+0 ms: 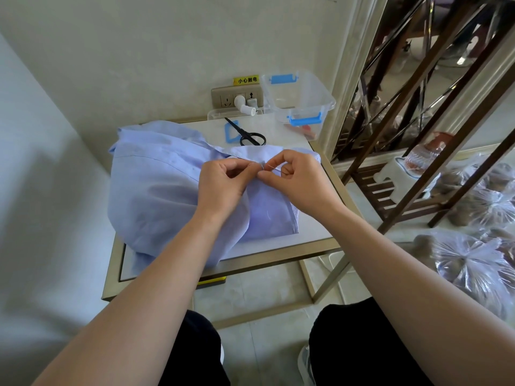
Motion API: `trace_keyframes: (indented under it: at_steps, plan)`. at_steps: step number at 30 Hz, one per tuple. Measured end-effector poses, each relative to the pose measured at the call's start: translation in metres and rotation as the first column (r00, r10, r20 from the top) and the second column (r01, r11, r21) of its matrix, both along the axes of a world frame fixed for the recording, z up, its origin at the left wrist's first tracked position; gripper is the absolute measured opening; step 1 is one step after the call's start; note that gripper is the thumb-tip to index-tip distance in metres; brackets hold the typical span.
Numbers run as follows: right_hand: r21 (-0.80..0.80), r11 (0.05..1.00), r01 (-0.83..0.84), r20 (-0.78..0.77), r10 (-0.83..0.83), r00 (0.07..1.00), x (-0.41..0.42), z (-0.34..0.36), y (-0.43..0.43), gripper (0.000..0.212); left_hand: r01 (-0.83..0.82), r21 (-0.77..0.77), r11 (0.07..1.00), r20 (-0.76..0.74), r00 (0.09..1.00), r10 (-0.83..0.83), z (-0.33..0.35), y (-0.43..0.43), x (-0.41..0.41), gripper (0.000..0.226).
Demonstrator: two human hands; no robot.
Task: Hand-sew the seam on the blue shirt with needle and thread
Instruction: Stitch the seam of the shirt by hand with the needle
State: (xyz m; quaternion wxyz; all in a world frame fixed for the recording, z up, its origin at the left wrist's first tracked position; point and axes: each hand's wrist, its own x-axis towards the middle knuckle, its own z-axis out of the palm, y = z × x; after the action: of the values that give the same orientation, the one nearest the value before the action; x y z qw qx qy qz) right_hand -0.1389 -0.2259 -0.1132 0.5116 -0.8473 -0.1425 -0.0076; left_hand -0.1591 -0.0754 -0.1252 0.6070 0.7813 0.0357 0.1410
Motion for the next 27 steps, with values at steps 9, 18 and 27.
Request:
trace_keyframes:
  at_steps: [9,18,27]
  plan:
    - [-0.264,0.478,-0.838,-0.610,0.590,0.529,-0.017,0.031,-0.019,0.003,-0.067,0.041,0.997,-0.032,0.997,0.069,-0.008,0.008,0.005,0.008]
    - [-0.066,0.997,-0.029,-0.075,0.024,0.997,0.002,0.008,-0.007,0.023,-0.050,-0.115,0.992,-0.008,0.999,0.049,0.002,-0.009,-0.006,0.008]
    - [-0.189,0.933,-0.307,-0.122,0.288,0.950,-0.001,0.015,-0.005,0.009,-0.039,-0.087,0.995,-0.029,0.999,0.037,-0.001,-0.001,-0.001,0.010]
